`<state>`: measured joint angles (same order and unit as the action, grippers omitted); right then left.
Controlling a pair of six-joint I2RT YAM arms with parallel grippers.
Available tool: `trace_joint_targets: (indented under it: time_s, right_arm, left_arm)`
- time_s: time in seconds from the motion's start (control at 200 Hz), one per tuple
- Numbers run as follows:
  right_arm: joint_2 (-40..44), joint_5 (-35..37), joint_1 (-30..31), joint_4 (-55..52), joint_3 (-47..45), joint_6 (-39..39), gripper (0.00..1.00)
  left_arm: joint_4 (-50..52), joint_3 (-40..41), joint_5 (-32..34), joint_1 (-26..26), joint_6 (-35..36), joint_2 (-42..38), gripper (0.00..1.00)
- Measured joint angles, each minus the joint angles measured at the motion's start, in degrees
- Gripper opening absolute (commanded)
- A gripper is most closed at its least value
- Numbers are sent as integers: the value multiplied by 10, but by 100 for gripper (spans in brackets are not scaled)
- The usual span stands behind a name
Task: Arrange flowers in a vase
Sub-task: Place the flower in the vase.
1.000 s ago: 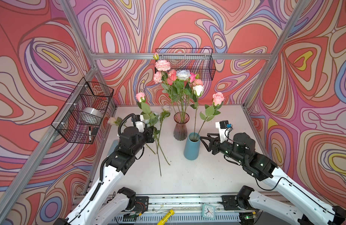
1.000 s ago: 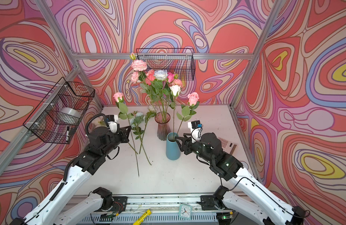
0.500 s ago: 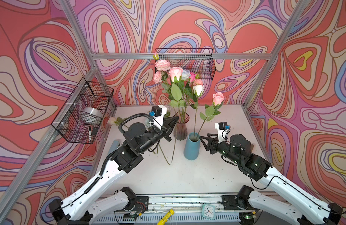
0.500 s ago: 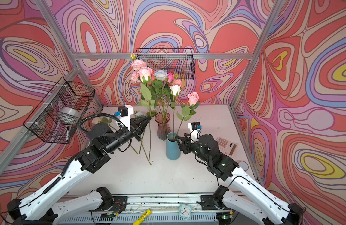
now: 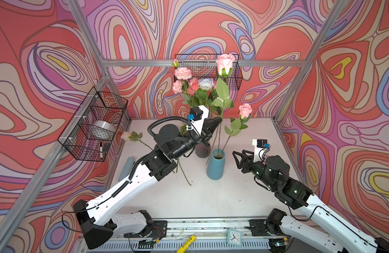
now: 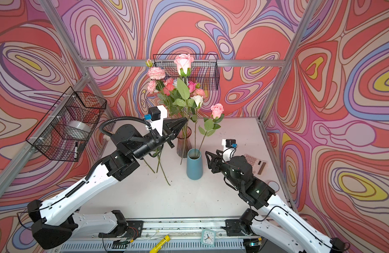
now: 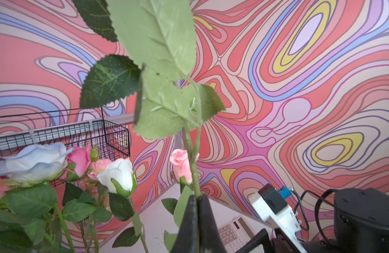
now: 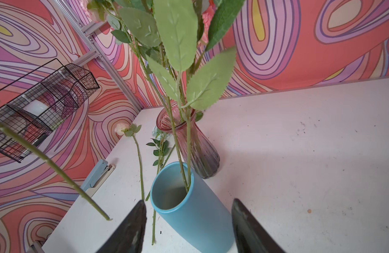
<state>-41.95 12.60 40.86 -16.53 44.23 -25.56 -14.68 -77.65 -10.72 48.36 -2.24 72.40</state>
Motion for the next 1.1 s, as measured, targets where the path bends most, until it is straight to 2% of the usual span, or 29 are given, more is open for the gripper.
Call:
trace_joint_targets:
  time_s: [0.335,0.571,0.906,0.996,1.097]
  right_arm:
    - [3,18,0,-20,0,0,64]
    - [7,28,0,-26,-2,0,64]
    - [-5,31,0,-37,-2,5,64]
    - [-8,31,0,-37,-2,5,64]
    - [-10,30,0,-36,-2,5,64]
  left_arm:
    - [-74,-43,8,5,30,95,0]
    - [-97,-43,23,5,31,128,0]
    - [-154,81,50,5,-7,125,0]
    - [-148,104,50,5,-15,122,5]
    - [-139,126,52,5,-20,106,17]
